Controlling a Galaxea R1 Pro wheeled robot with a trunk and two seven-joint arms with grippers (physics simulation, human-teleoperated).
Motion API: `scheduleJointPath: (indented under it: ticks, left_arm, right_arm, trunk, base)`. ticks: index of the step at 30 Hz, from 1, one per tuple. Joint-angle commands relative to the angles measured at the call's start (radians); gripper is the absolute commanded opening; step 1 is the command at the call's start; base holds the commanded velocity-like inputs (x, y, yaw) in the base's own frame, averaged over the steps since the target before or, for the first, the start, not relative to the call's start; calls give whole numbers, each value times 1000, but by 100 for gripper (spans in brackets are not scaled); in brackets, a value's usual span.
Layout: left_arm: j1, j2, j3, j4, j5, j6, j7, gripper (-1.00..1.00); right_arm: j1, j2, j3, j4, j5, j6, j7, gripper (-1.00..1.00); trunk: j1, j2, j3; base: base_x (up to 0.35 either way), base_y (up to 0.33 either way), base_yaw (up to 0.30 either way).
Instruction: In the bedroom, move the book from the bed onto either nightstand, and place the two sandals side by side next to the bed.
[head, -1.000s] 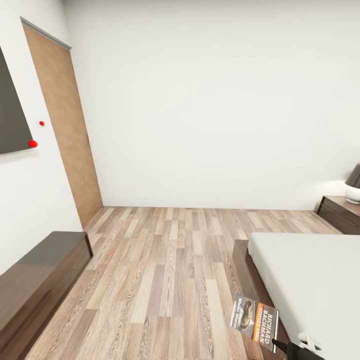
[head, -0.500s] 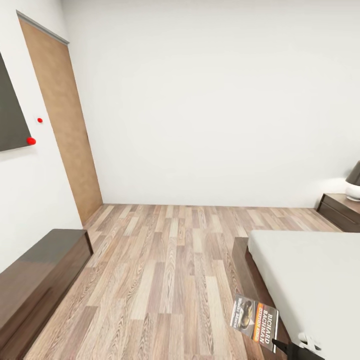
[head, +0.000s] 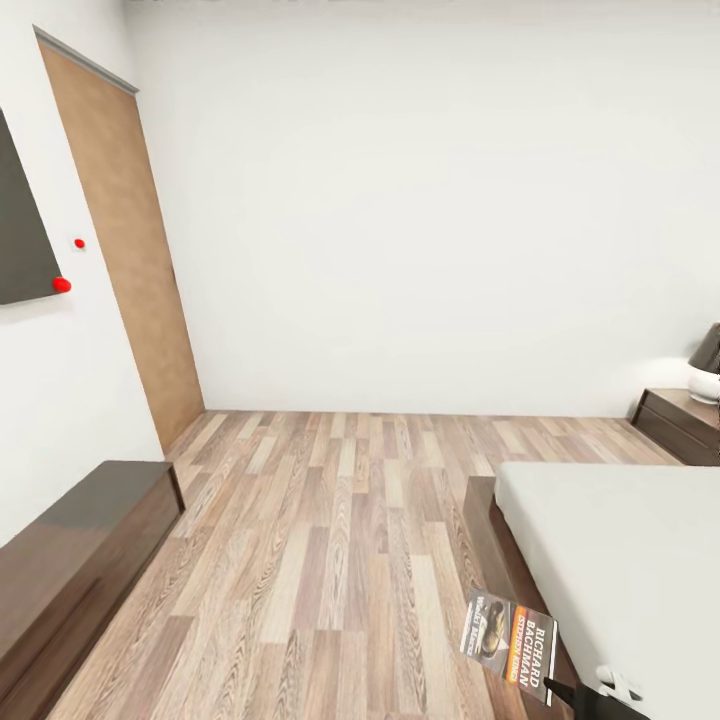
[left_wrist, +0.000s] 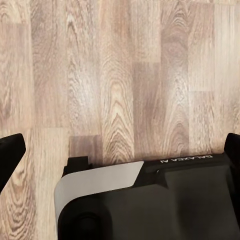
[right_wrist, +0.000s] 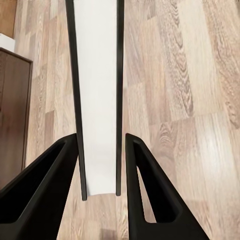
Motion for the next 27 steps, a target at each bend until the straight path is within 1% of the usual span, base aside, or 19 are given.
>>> scheduleJointPath:
  ticks: [1, 5, 13, 17, 27]
  left_arm:
    - [-1, 0, 8, 0, -9, -3, -3, 100]
    - [-1, 0, 8, 0, -9, -3, -3, 100]
    - [-1, 0, 8, 0, -9, -3, -3, 100]
    - [-1, 0, 8, 0, -9, -3, -3, 100]
    - [-1, 0, 8, 0, -9, -3, -3, 100]
  right_arm:
    - [-1, 0, -2, 0, -6, 10, 3, -100]
    - [-1, 0, -2, 0, -6, 10, 2, -100]
    - [-1, 0, -2, 0, -6, 10, 2, -100]
    - [-1, 0, -2, -1, -6, 9, 2, -100]
    - [-1, 0, -2, -2, -6, 9, 2, -100]
  trunk:
    - [0, -1, 0]
    - [0, -1, 5]
    - [0, -1, 6]
    - [0, -1, 6]
    - [0, -1, 6]
  base:
    - [0, 0, -61]
    - [0, 0, -41]
    - [14, 0, -5]
    - [235, 0, 0]
    - [317, 0, 0]
